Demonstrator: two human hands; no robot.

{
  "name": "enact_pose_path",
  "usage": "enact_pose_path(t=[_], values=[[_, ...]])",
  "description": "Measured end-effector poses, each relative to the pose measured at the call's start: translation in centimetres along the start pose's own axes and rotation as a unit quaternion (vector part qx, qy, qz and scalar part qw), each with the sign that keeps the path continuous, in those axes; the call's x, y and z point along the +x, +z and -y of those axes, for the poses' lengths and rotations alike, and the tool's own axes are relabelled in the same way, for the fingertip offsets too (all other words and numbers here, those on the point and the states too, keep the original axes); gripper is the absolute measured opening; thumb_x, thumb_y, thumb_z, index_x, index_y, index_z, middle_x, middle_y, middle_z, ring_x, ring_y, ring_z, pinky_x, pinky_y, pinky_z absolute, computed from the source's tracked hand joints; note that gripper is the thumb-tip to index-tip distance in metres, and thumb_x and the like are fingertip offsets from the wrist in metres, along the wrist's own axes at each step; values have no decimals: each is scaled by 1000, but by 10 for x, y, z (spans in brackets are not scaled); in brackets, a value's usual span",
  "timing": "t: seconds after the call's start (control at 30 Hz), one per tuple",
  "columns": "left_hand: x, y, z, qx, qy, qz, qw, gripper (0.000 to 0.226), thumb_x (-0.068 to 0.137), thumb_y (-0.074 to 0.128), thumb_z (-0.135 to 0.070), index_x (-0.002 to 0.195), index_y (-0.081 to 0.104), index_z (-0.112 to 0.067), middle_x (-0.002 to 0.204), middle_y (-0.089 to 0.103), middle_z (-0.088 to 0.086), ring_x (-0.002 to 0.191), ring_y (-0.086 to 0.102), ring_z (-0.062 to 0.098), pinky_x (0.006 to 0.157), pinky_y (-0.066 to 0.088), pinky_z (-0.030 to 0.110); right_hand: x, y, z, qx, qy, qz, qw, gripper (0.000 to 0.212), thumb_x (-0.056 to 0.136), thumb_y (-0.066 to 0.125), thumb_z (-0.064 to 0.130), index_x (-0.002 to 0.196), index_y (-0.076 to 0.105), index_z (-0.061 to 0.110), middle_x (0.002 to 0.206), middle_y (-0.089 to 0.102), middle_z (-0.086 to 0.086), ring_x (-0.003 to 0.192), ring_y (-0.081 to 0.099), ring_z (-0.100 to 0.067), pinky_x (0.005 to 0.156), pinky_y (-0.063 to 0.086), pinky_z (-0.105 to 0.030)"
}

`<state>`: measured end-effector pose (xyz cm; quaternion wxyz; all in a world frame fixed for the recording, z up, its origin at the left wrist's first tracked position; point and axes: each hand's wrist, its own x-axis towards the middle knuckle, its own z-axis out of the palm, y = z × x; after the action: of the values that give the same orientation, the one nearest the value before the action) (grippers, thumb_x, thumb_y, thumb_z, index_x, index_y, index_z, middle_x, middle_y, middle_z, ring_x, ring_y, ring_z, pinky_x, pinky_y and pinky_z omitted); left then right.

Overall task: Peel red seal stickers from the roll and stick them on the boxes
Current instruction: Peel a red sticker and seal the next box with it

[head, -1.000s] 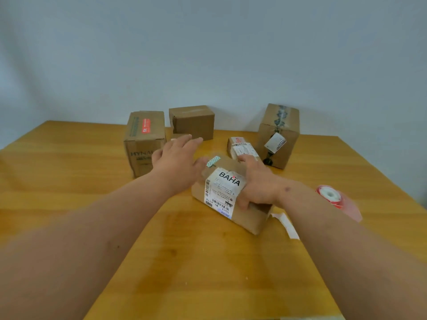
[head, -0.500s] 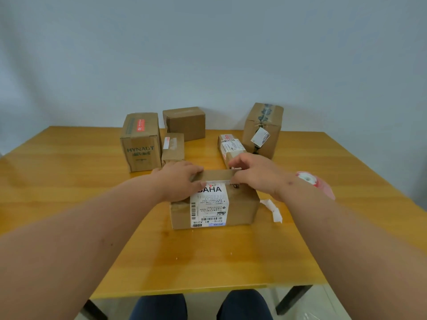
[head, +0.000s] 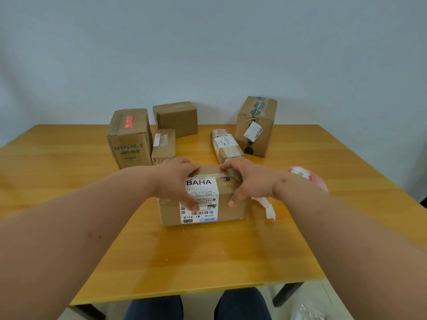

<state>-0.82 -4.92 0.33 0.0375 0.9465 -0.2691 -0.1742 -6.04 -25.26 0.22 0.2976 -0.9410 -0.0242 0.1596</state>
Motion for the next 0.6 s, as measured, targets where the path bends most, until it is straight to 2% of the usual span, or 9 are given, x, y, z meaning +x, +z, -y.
enact_pose_path(t=[0.07,0.13,0.2,0.27,0.33,0.47,0.53,0.6], values=[[-1,-5,2,-60,0,9,998,107,68,81,-54,154,21,-28,152,32,-8,136,37,18,115,30,40,2,-2,-3,26,5,0,1000,91,68,84,18,144,35,27,143,37,4,128,40,-19,103,38,-32],[-2,-13,7,-156,-15,31,987,89,72,80,-50,147,38,-30,133,57,-8,117,55,14,105,42,36,4,-6,-5,76,11,-13,997,78,73,79,24,140,40,30,137,44,5,120,46,-17,103,40,-34],[-1,-19,16,-257,-38,16,966,57,76,76,-49,126,61,-26,109,71,-5,100,65,13,91,50,33,7,-9,-8,173,20,-47,984,59,81,72,33,134,46,30,130,53,4,114,53,-16,103,42,-38],[3,-20,25,-335,-73,-26,939,37,80,73,-47,105,70,-20,100,74,-2,96,68,16,83,54,34,12,-9,-11,194,46,-74,977,48,87,64,44,130,48,32,120,58,4,107,58,-17,99,47,-41],[6,-16,32,-373,-103,-60,920,26,83,73,-40,97,72,-18,99,74,0,97,68,18,80,57,37,16,-4,-12,139,72,-76,985,46,90,56,51,130,48,31,117,58,5,103,60,-17,95,50,-42],[11,-9,33,-376,-121,-73,916,22,88,68,-41,96,72,-20,97,74,1,95,67,18,81,56,37,20,1,-12,175,87,-70,978,39,92,51,52,125,51,31,113,61,1,96,64,-19,81,58,-39],[10,-11,30,-364,-119,-77,920,24,91,64,-42,98,70,-20,97,72,1,93,67,18,74,55,32,20,-1,-10,185,90,-63,977,37,93,51,51,123,52,30,112,62,0,93,66,-19,76,59,-37],[11,-13,27,-345,-116,-84,928,24,93,61,-42,101,68,-20,96,70,1,89,65,16,66,51,28,21,-2,-7,185,92,-68,976,35,93,52,50,122,51,29,113,62,-1,93,67,-19,77,60,-39]])
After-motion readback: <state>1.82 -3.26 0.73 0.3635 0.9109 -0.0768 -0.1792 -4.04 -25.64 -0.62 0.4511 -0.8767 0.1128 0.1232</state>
